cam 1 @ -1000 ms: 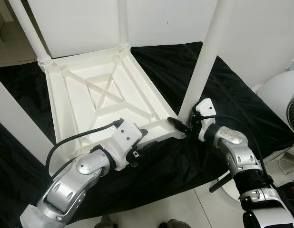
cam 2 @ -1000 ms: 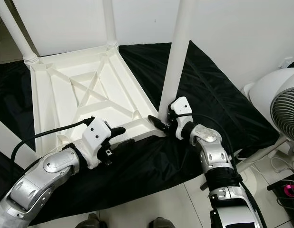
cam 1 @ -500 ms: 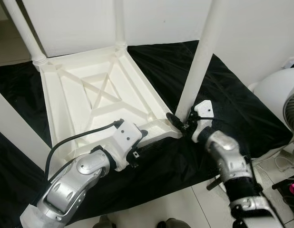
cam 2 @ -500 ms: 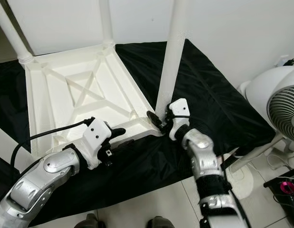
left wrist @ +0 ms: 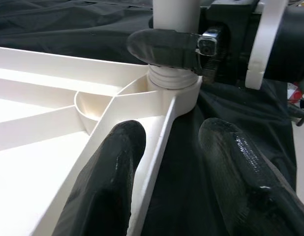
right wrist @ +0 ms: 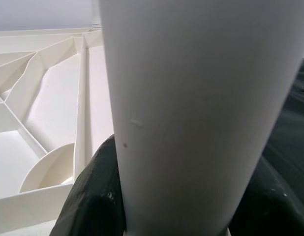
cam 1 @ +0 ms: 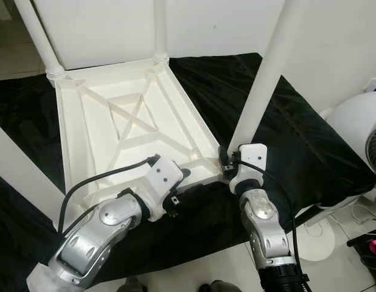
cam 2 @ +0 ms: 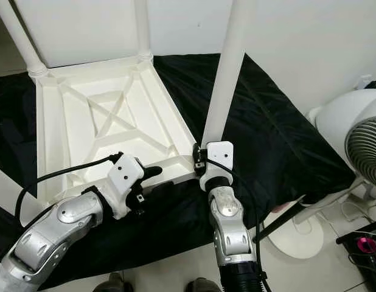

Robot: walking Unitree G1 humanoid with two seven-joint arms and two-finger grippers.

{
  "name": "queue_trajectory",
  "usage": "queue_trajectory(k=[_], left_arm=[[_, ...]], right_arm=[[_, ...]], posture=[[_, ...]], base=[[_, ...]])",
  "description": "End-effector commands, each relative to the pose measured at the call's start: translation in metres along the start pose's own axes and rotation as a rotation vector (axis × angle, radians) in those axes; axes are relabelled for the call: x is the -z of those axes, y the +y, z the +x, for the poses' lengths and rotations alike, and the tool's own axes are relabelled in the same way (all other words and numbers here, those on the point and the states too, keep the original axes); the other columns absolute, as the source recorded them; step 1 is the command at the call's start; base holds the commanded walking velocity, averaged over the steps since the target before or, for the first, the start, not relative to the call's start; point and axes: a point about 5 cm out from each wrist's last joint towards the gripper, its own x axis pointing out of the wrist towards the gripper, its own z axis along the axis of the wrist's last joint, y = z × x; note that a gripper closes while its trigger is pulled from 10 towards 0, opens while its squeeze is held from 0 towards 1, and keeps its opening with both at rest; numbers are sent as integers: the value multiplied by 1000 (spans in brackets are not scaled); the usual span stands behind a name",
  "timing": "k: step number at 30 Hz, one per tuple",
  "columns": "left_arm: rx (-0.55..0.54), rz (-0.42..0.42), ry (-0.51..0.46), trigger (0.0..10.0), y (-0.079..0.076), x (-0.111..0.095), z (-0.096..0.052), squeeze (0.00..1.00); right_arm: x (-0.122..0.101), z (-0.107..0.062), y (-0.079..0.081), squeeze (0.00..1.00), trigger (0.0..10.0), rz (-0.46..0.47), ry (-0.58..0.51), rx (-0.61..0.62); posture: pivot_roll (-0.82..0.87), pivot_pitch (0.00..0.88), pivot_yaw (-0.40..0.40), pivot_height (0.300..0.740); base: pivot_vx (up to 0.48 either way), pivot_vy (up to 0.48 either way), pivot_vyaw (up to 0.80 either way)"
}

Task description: Building children table

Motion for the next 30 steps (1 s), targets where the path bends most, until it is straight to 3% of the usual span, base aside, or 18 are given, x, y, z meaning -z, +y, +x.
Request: queue_trajectory(k=[1,2,3,8,10,12,13,14,15,18,20,23,25,30], left_arm=[[85,4,-4,10000,-6,-1,0,0],[93,5,-4,10000,-7,-1,0,0],[100,7,-3,10000,-8,-1,0,0],[112,15,-1,10000,-7,-1,0,0],[127,18,-8,10000,-7,-2,0,0],[128,19,-8,10000,-7,-3,-1,0],[140,17,-12,10000,-8,-3,-1,0],[140,17,-12,10000,-8,-3,-1,0],[149,16,-15,10000,-9,-4,-2,0],[158,17,-16,10000,-10,-4,-2,0],[197,15,-27,10000,-12,-6,-3,0],[208,16,-31,10000,-12,-7,-3,0],[204,19,-35,10000,-10,-8,-3,0],[172,39,-30,10000,-5,-9,-1,0]], right_arm=[[7,-4,4,0,10000,35,34,31],[6,-4,2,0,10000,54,31,20],[5,-5,1,1000,10000,69,25,-1],[-3,-6,-1,1000,10000,85,-4,-45],[-11,-9,-11,1000,10000,75,-36,-139],[-12,-9,-13,1000,10000,70,-39,-157],[-12,-10,-20,580,10000,50,-32,-222],[-12,-10,-20,580,10000,50,-32,-222],[-12,-10,-25,0,10000,38,-22,-282],[-12,-9,-29,0,10000,12,-20,-335],[-12,-7,-39,0,10000,-55,-9,-502],[-11,-1,-44,0,10000,-92,3,-566],[-9,12,-50,0,10000,-168,23,-636],[-8,33,-46,0,10000,-209,57,-714]], posture=[[-51,26,-16,740],[-54,22,-14,740],[-56,20,-13,740],[-63,22,-10,740],[-73,26,-4,740],[-73,26,-4,740],[-75,27,0,740],[-75,27,0,740],[-80,24,4,740],[-80,24,4,740],[-84,23,6,740],[-79,19,4,740],[-73,15,1,740],[-55,6,2,740]], base=[[0,0,0],[0,0,0],[0,0,0],[0,0,0],[0,0,0],[0,0,0],[0,0,0],[0,0,0],[0,0,0],[0,0,0],[0,0,0],[0,0,0],[0,0,0],[0,0,0]])
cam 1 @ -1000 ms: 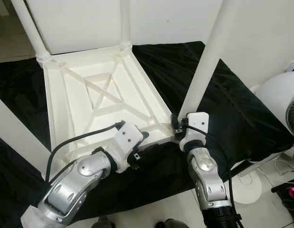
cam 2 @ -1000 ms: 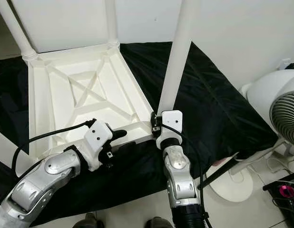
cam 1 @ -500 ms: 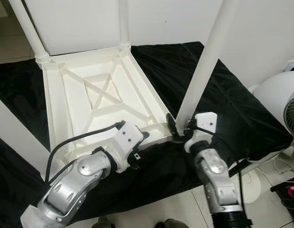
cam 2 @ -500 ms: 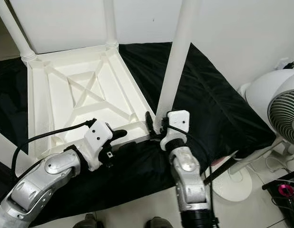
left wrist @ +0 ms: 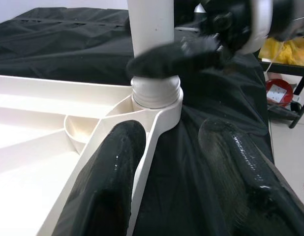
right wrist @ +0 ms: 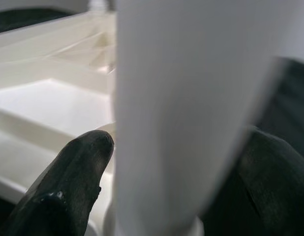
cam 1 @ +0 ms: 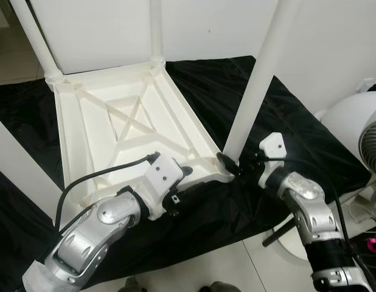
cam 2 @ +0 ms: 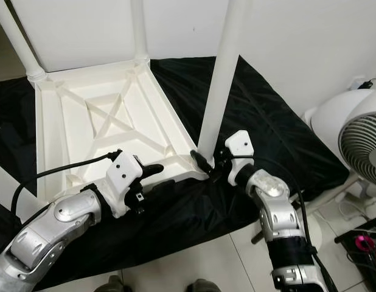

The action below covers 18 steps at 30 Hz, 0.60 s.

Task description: Building children table

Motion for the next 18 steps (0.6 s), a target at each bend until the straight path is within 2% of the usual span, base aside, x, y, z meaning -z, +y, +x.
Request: queue_trajectory(k=[1,7,8,9,10,11,18], left_arm=[[138,16,7,10000,-5,1,0,0],[135,21,11,10000,-4,1,-1,0],[127,18,12,10000,-3,0,-2,0],[127,18,12,10000,-3,0,-2,0],[120,16,12,10000,-3,1,-3,0],[112,17,14,10000,-3,1,-3,0],[91,12,15,10000,-1,1,-4,0]], right_arm=[[4,3,-1,0,10000,-28,29,-30],[4,15,-3,0,10000,-20,38,-74],[6,17,-3,0,4745,-27,48,-86],[6,17,-3,0,4745,-27,48,-86],[11,18,-3,0,1529,-28,63,-109],[15,18,-3,0,0,-27,74,-125],[22,15,-3,0,0,1,64,-140]], posture=[[-55,6,2,740],[-42,9,-3,740],[-35,12,-4,740],[-35,12,-4,740],[-35,12,-4,740],[-29,17,-6,740],[-26,32,-11,740]], base=[[0,0,0],[0,0,0],[0,0,0],[0,0,0],[0,0,0],[0,0,0],[0,0,0]])
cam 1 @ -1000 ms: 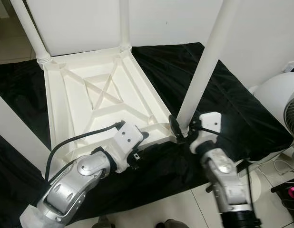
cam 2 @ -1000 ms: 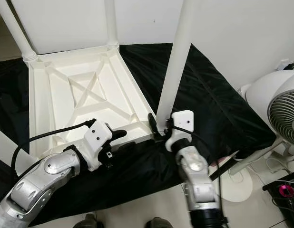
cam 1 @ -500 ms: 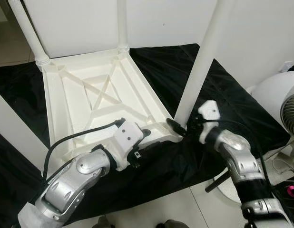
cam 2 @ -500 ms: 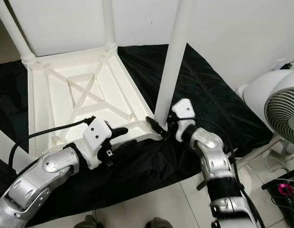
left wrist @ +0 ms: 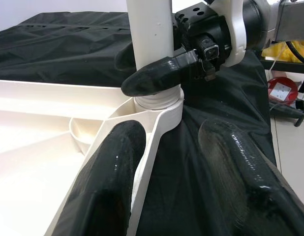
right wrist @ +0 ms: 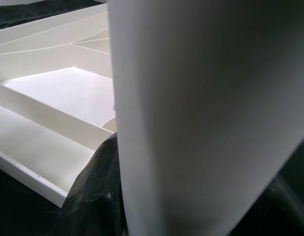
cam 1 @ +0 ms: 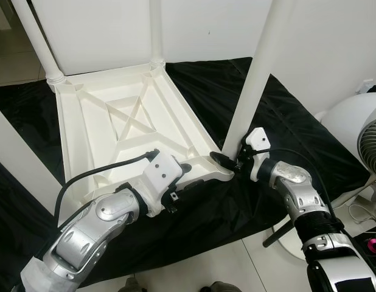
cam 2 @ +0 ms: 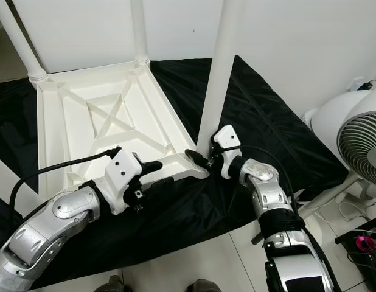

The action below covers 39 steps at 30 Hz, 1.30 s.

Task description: Building children table

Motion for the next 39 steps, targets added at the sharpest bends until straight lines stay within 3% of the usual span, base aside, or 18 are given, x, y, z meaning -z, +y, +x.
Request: queue_trajectory(k=[1,4,5,11,18,23,25,26,27,29,30,31,34,35,37,38,39], left_arm=[[97,0,6,10000,-4,1,-2,0],[92,-3,6,10000,-4,1,-2,0],[95,-5,7,10000,-5,1,-2,0],[97,-5,12,10000,-6,2,-3,0],[99,-12,21,10000,-7,4,-2,0],[93,-14,20,10000,-6,3,-2,0],[89,-18,19,10000,-6,3,-2,0],[89,-18,19,10000,-6,3,-2,0],[90,-21,18,10000,-6,4,-2,0],[90,-21,18,10000,-6,4,-2,0],[99,-21,19,10000,-8,4,-2,0],[103,-21,19,10000,-9,4,-2,0],[104,-20,18,10000,-9,4,-1,0],[104,-20,17,10000,-8,3,-2,0],[105,-19,18,10000,-8,3,-2,0],[107,-17,21,10000,-8,4,-2,0],[107,-17,21,10000,-8,4,-2,0]], right_arm=[[6,1,4,0,0,-12,28,-24],[9,-2,6,0,0,10,30,-32],[10,-4,6,0,10000,36,27,-17],[9,-6,5,0,10000,71,20,38],[5,-2,27,0,10000,197,-21,342],[8,-1,34,0,10000,237,-16,421],[14,-3,38,0,10000,311,-1,596],[14,-3,38,0,10000,311,-1,596],[15,-6,39,0,10000,327,12,737],[15,-6,39,0,10000,327,12,737],[13,-7,51,0,10000,379,32,940],[11,-5,56,0,10000,393,38,978],[9,-1,60,0,10000,401,35,977],[2,2,63,0,10000,352,23,926],[1,2,63,0,10000,347,12,895],[-1,2,63,914,10000,355,-8,869],[-1,2,63,914,10000,355,-8,869]], posture=[[-26,32,-11,740],[-27,41,-8,740],[-29,42,-7,740],[-34,50,-8,740],[-51,56,-7,740],[-54,57,-9,740],[-54,58,-13,740],[-54,58,-13,740],[-56,57,-13,740],[-56,57,-13,740],[-54,51,-12,740],[-54,51,-12,740],[-54,47,-9,740],[-56,51,-8,740],[-56,48,-8,740],[-55,43,-9,740],[-55,43,-9,740]], base=[[0,0,0],[0,0,0],[0,0,0],[0,0,0],[0,0,0],[0,0,0],[0,0,0],[0,0,0],[0,0,0],[0,0,0],[0,0,0],[0,0,0],[0,0,0],[0,0,0],[0,0,0],[0,0,0],[0,0,0]])
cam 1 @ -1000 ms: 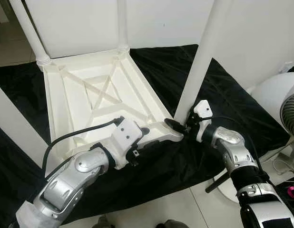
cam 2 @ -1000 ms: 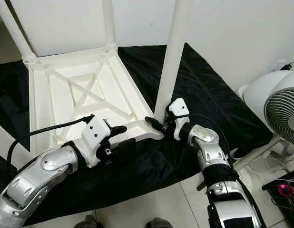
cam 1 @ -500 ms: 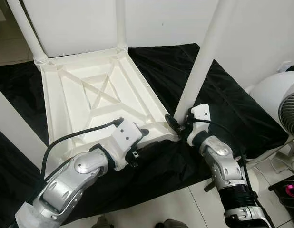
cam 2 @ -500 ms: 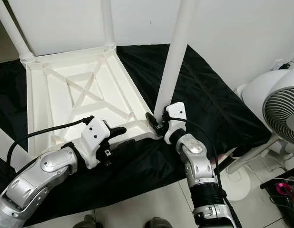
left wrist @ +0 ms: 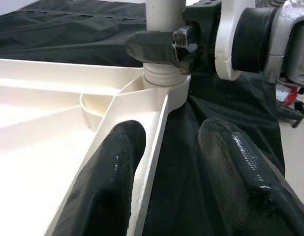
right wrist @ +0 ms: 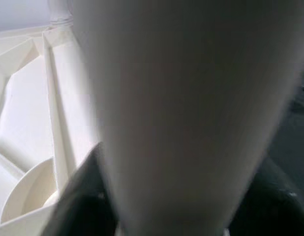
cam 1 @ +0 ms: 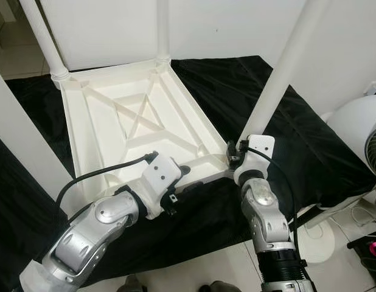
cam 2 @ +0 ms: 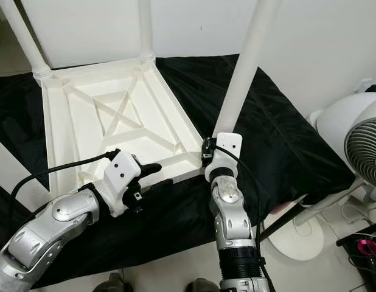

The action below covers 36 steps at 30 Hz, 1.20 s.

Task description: Building children table

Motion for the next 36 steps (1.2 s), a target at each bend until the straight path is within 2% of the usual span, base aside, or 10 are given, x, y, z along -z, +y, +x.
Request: queue_trajectory(k=[1,12,13,14,20,23,26,28,30,36], left_arm=[[105,0,17,10000,-6,2,-1,0],[109,0,21,10000,-7,2,-3,0],[107,3,20,10000,-6,1,-4,0],[107,3,20,10000,-6,1,-4,0],[131,-2,37,10000,-8,4,-5,0],[145,1,41,10000,-9,5,-6,0],[167,6,47,10000,-9,5,-6,0],[167,6,47,10000,-9,5,-6,0],[173,10,47,10000,-8,4,-5,0],[174,13,45,10000,-8,3,-5,0]], right_arm=[[13,-11,7,1000,10000,64,43,-32],[2,-18,-6,1000,10000,41,-20,-187],[2,-22,-14,0,10000,17,-17,-307],[2,-22,-14,0,10000,17,-17,-307],[5,-24,-33,0,10000,-126,2,-594],[4,-20,-37,0,10000,-144,5,-632],[-2,-1,-42,0,10000,-224,0,-701],[-2,-1,-42,0,10000,-224,0,-701],[-8,17,-44,0,10000,-301,3,-735],[-9,26,-43,0,10000,-339,19,-773]], posture=[[-53,43,-8,740],[-50,45,-9,740],[-52,47,-2,740],[-52,47,-2,740],[-60,44,13,740],[-64,46,19,740],[-68,47,29,740],[-68,47,29,740],[-61,49,24,740],[-56,50,20,740]], base=[[0,0,0],[0,0,0],[0,0,0],[0,0,0],[0,0,0],[0,0,0],[0,0,0],[0,0,0],[0,0,0],[0,0,0]])
